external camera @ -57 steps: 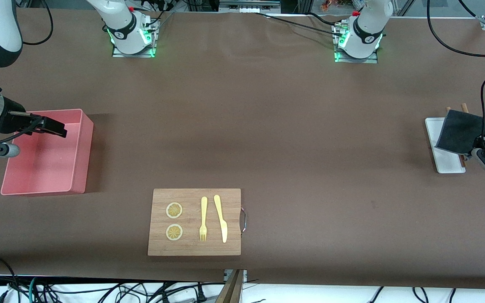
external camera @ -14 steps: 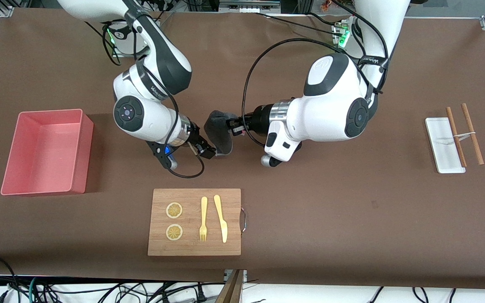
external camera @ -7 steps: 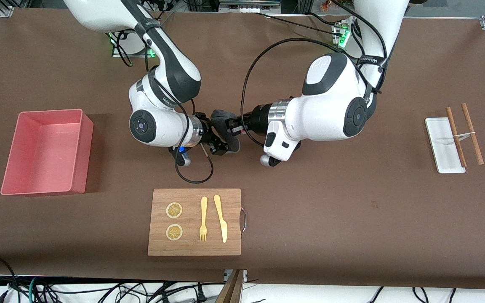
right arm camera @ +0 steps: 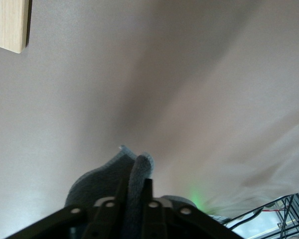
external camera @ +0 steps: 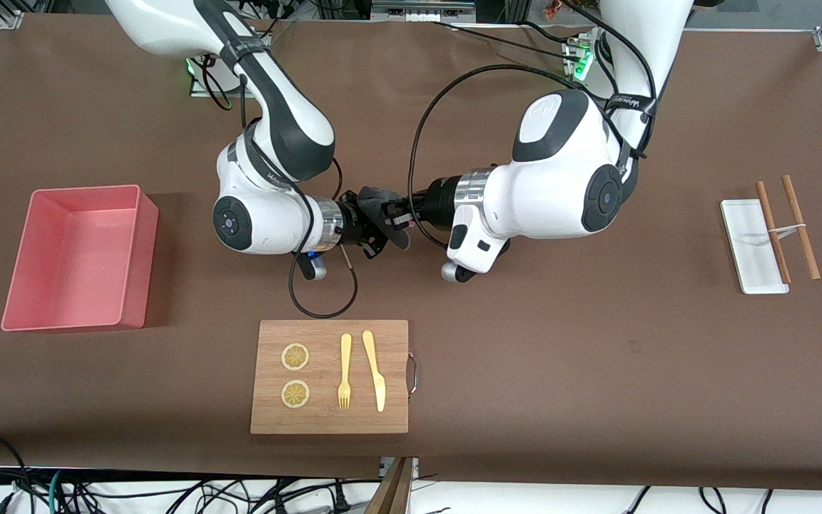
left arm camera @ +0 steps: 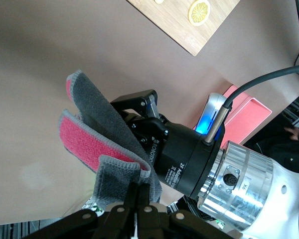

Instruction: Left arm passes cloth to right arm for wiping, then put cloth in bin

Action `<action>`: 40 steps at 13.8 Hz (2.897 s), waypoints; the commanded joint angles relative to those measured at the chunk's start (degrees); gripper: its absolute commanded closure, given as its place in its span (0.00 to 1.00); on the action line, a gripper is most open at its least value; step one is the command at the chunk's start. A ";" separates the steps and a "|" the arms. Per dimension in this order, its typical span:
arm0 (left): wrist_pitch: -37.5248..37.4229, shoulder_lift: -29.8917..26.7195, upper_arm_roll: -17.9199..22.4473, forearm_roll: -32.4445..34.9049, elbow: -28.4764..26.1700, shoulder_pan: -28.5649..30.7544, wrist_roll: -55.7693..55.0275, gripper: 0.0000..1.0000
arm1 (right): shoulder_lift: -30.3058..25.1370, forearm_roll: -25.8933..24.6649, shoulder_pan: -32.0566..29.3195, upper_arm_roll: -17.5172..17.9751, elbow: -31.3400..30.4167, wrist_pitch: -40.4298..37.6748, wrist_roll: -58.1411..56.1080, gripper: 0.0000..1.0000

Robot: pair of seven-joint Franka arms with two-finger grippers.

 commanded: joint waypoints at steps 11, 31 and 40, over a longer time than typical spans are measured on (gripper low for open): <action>-0.51 0.47 0.99 -0.73 1.22 1.06 0.71 0.00 | -0.05 0.58 -0.05 -0.18 0.06 0.26 -0.35 1.00; -28.81 -21.47 1.43 34.40 -16.77 24.71 32.15 0.00 | 8.04 -17.69 1.36 -5.43 -0.64 -5.26 -19.22 1.00; -13.00 -35.30 -1.37 53.12 -36.31 24.18 41.14 0.00 | 6.28 -19.98 -2.42 -19.68 -0.38 -18.28 -50.51 1.00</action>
